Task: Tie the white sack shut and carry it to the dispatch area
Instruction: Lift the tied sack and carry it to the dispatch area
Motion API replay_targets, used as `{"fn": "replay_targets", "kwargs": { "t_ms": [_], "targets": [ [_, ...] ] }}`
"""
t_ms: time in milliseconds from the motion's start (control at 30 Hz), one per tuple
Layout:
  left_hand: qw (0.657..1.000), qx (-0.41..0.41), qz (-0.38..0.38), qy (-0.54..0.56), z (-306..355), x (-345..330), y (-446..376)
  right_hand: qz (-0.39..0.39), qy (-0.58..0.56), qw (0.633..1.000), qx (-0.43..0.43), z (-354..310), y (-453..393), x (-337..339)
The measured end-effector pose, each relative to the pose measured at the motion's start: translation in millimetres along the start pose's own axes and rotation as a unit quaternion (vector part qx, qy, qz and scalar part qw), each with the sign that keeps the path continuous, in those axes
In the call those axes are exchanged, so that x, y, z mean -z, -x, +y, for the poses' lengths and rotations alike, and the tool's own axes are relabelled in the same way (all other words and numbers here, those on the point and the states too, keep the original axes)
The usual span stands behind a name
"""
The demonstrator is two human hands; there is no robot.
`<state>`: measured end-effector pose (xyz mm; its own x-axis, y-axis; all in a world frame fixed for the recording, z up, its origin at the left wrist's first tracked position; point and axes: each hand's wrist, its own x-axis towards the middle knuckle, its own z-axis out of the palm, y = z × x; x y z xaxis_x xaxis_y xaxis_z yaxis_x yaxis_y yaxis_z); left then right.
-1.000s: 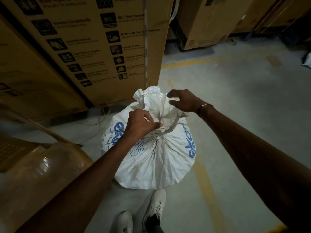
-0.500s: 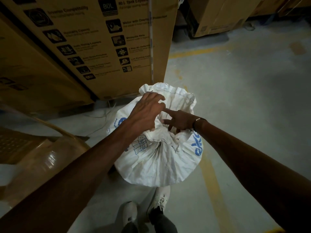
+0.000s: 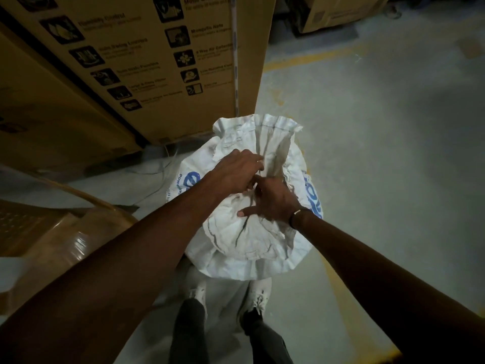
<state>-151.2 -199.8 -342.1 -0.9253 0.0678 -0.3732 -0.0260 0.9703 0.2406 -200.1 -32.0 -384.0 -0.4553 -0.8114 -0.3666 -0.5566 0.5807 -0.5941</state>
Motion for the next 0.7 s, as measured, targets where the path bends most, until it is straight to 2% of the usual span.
{"fn": "replay_targets", "kwargs": {
  "t_ms": [67, 133, 367, 600, 700],
  "targets": [
    [0.998, 0.020, -0.041, -0.033, -8.1, -9.5, -4.3, 0.044, -0.008, 0.999, -0.021, 9.6, 3.8, -6.0],
    [0.996, 0.040, -0.068, -0.030, -18.8, -21.2, -3.5, 0.049, -0.018, 0.996, -0.067, 21.8, 7.9, -11.4],
    [0.985, 0.122, -0.085, 0.091, -49.1, -67.2, 17.2, 0.024, -0.044, 0.980, -0.194, 45.7, 9.0, -36.0],
    [0.982, 0.147, -0.044, 0.115, -64.6, -109.1, 16.5, 0.006, -0.054, 0.968, -0.243, 54.4, -0.3, -62.0],
    [0.979, 0.143, -0.012, 0.143, -62.2, -112.1, 18.0, 0.039, -0.050, 0.973, -0.223, 52.5, 2.9, -55.5]
  ]
}}
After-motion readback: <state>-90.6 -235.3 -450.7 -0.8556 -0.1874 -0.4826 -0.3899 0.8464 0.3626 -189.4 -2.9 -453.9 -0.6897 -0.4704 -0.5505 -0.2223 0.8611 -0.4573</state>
